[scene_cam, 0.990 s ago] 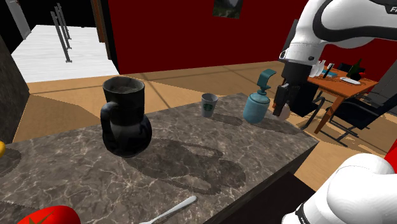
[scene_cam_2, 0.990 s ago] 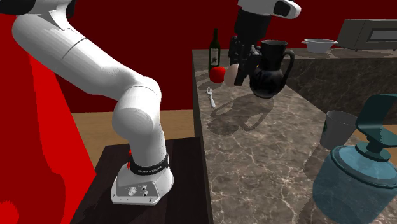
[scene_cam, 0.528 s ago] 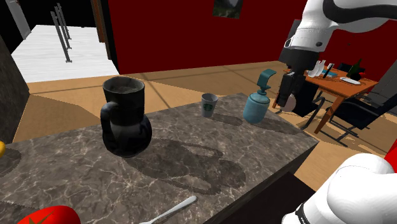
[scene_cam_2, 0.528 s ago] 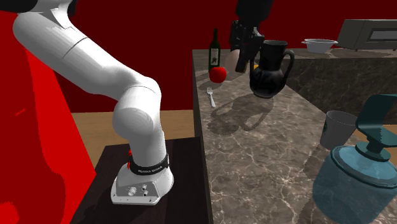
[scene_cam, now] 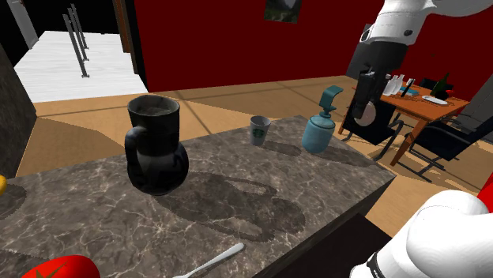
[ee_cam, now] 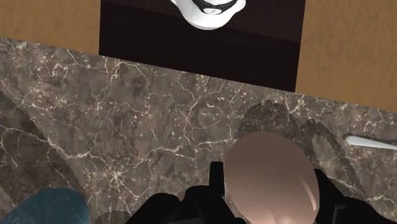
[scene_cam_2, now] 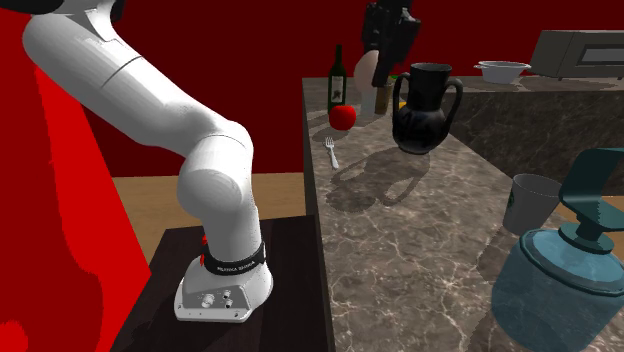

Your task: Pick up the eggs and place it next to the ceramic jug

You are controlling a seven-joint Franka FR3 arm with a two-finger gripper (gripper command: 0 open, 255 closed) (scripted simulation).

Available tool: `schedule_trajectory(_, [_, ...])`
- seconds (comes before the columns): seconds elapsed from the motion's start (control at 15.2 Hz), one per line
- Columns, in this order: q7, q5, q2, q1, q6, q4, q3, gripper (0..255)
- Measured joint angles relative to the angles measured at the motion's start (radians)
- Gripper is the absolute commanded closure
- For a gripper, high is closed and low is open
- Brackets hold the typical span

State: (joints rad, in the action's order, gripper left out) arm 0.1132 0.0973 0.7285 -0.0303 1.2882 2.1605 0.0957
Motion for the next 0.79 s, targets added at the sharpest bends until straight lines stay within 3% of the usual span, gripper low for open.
schedule_trajectory(0.59, [-0.013, 0.007, -0.059, 0.006, -0.107, -0.167, 0.003, 255])
schedule_trajectory(0.79, [-0.063, 0.041, -0.087, 0.017, -0.101, -0.195, -0.039, 255])
